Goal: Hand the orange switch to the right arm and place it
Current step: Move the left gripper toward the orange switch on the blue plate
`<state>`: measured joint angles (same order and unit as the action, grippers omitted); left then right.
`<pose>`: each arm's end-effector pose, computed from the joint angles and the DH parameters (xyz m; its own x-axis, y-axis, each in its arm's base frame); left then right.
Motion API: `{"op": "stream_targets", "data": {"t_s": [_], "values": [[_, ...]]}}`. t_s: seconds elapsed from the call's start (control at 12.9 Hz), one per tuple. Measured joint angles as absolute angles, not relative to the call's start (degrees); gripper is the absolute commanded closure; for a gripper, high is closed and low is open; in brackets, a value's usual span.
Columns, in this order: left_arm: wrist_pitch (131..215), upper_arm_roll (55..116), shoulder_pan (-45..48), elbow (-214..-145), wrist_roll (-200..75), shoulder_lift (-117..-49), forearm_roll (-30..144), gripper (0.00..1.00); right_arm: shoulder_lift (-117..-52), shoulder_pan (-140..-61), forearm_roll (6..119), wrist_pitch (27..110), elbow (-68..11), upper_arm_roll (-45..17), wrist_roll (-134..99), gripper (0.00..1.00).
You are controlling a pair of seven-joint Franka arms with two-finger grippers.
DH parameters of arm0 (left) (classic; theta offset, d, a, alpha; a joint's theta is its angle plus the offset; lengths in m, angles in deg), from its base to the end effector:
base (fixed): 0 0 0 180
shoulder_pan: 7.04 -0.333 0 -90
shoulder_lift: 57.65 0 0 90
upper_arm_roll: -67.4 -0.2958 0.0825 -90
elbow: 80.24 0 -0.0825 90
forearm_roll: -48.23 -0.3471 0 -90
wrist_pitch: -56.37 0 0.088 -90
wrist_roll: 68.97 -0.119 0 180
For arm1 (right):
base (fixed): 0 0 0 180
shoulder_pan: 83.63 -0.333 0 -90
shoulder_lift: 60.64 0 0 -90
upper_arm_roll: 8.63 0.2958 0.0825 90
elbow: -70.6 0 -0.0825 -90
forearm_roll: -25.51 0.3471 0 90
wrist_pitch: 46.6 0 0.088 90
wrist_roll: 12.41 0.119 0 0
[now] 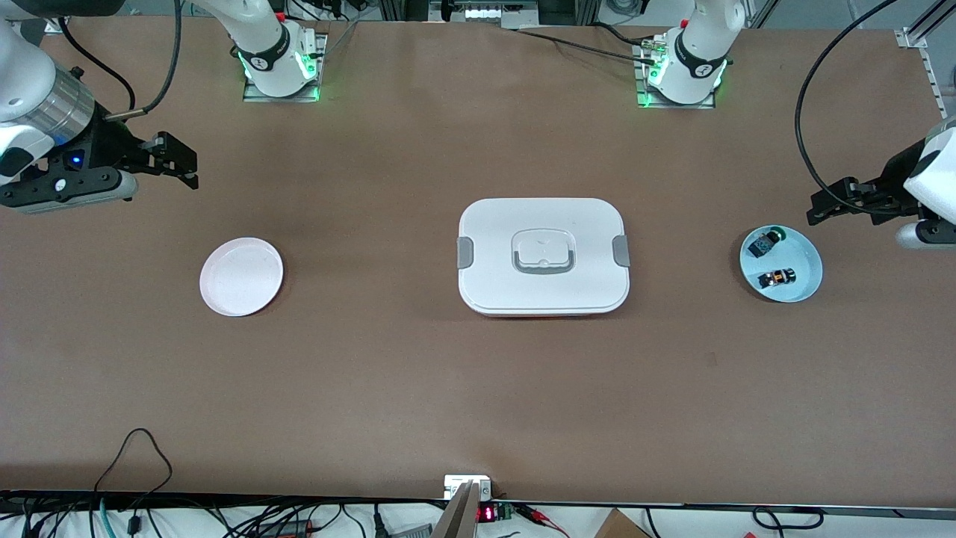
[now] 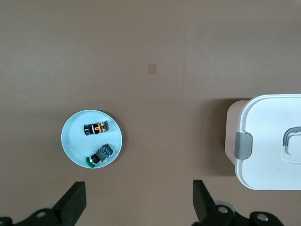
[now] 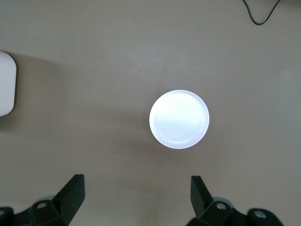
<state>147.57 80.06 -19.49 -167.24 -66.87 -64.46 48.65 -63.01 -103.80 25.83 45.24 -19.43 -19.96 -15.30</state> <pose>0.5507 0.0037 0.5548 0.9985 0.0335 -0.0439 0.0349 -0.9989 0.0317 0.5248 0.0843 0.5736 0.9791 0.2032 -0.0091 0.2032 -0.9791 0.0021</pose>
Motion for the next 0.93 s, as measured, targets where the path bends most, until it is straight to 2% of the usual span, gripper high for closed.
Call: {"op": "stream_targets", "data": {"t_s": [0.7, 0.93], "values": [[147.5, 80.1, -19.4, -167.3, -66.8, -65.1, 48.6, 0.00, -63.0, -103.8, 25.8, 45.2, -19.1, -20.0, -15.3, 0.00], [147.1, 79.9, -19.5, -167.4, -66.8, -67.7, 48.6, 0.00, -63.0, -103.8, 25.8, 45.2, -18.9, -20.0, -15.3, 0.00]]}}
